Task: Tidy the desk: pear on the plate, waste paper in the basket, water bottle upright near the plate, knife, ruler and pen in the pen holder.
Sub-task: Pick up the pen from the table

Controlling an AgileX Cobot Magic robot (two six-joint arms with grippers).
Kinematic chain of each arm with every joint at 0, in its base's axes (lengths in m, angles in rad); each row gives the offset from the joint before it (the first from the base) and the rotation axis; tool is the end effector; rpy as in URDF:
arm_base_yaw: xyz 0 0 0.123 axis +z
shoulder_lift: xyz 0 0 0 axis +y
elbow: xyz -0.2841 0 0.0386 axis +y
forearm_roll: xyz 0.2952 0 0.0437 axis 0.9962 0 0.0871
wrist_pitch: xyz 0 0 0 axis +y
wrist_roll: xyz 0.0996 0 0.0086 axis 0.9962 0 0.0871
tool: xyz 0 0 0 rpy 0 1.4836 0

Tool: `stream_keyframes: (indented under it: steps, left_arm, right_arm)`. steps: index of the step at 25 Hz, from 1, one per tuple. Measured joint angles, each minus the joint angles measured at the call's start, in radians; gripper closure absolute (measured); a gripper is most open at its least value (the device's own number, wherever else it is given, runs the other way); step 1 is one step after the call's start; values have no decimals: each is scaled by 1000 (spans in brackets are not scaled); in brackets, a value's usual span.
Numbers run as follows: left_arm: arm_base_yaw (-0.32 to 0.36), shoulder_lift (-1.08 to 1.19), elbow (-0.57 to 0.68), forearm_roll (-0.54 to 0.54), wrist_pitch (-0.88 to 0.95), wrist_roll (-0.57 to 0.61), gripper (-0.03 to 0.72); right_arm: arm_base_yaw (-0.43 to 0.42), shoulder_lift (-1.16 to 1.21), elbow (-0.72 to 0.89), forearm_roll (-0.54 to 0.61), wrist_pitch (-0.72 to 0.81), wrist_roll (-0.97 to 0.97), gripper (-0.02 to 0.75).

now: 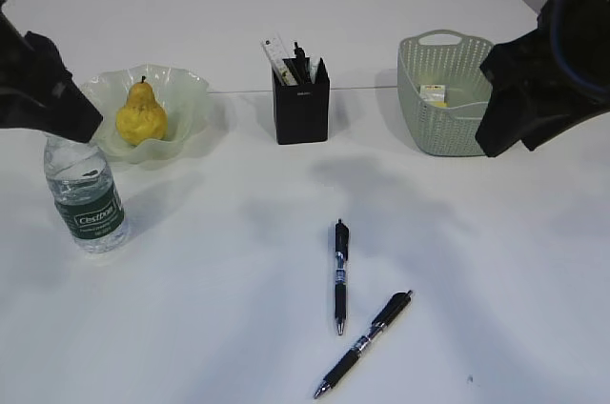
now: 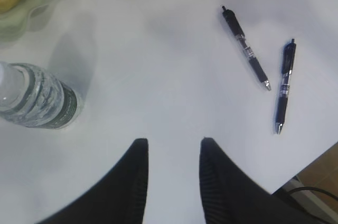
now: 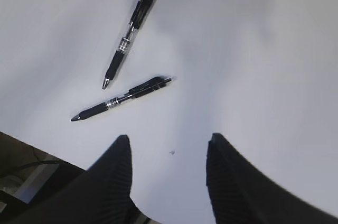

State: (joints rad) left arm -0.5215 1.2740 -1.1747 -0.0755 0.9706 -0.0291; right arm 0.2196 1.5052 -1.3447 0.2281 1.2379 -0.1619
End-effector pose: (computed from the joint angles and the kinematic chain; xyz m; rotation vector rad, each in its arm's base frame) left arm 0.2633 -0.1585 0.3372 0.5988 2.5085 -0.3057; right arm 0.3311 0.0958 0.3108 -0.4785 2.8306 0.3354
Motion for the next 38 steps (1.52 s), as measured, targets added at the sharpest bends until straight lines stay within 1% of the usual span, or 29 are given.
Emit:
stream_keyframes:
  steps: [3, 6, 12, 16, 18, 25, 31, 34, 38]
  left_arm:
    - [0, 0, 0, -40, -22, 0, 461]
    - [0, 15, 0, -92, -47, 0, 460]
    - [0, 120, 0, -188, -79, 0, 450]
    - [0, 191, 0, -271, -103, 0, 449]
    - [-10, 219, 0, -292, -112, 12, 449]
    - [-109, 264, -48, -300, -132, 92, 448]
    - [-204, 264, -72, -241, -137, 196, 447]
    - [-232, 274, -75, -232, -137, 220, 447]
    - [-245, 325, -99, -228, -129, 228, 447]
  right_arm:
    - [0, 0, 3, -4, 0, 6, 367]
    - [0, 0, 3, -60, 0, 11, 367]
    - [0, 0, 3, -145, 0, 17, 367]
    - [0, 0, 3, -182, 0, 18, 368]
    - [0, 0, 3, -195, 0, 20, 368]
    - [0, 0, 3, -208, 0, 24, 367]
    - [0, 0, 3, -210, 0, 24, 368]
    - [0, 0, 3, -210, 0, 24, 368]
    - [0, 0, 3, -210, 0, 26, 368]
